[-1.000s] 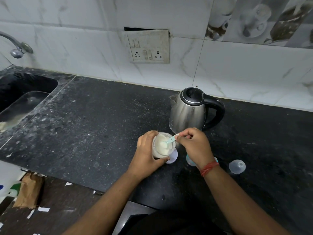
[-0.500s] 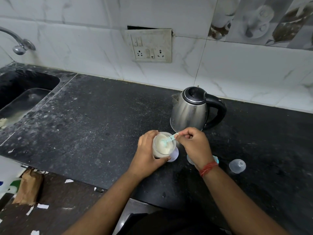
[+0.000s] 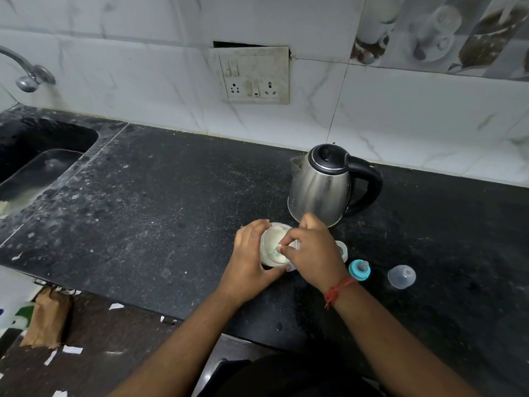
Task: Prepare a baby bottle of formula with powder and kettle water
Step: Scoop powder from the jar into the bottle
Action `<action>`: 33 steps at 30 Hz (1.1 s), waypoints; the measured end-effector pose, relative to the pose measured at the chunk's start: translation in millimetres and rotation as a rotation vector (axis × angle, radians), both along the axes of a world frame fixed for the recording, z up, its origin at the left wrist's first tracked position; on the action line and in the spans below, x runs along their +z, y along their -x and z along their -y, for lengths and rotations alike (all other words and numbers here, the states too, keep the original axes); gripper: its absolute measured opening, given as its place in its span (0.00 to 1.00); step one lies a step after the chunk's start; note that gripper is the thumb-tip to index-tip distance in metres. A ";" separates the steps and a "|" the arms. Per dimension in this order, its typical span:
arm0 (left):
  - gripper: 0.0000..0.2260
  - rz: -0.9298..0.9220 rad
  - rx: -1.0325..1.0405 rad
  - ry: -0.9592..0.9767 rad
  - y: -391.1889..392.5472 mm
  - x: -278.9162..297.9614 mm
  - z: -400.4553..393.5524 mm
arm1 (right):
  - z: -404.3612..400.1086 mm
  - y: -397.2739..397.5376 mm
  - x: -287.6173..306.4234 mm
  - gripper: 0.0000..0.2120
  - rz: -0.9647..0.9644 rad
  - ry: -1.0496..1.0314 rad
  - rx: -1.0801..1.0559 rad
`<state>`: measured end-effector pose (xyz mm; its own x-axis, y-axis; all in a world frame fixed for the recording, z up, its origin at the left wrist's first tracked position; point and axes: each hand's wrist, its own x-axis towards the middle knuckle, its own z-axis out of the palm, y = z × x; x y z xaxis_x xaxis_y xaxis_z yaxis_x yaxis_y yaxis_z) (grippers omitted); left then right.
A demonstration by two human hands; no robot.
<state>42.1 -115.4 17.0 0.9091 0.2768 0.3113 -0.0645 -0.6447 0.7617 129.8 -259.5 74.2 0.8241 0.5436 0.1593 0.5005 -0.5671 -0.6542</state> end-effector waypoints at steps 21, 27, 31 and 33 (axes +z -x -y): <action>0.38 -0.056 0.073 0.099 1.6 -1.3 -10.4 | 1.2 -16.9 -3.9 0.05 -0.743 -0.663 -0.388; 0.34 -0.050 0.128 0.177 0.7 3.6 -22.9 | -13.6 -17.9 -1.7 0.04 -0.901 -0.788 -0.402; 0.37 -0.111 0.177 0.231 -1.6 -4.5 -41.0 | -24.5 -18.4 2.3 0.04 -0.985 -0.876 -0.449; 0.36 -0.130 0.186 0.264 -3.3 -9.5 -49.5 | -28.8 -19.0 4.0 0.04 -1.017 -0.910 -0.473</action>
<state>45.4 -65.9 7.5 0.8627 0.4973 0.0920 0.1440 -0.4160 0.8979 148.7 -230.7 78.3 0.8595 0.2246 -0.4591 -0.5065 0.2547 -0.8238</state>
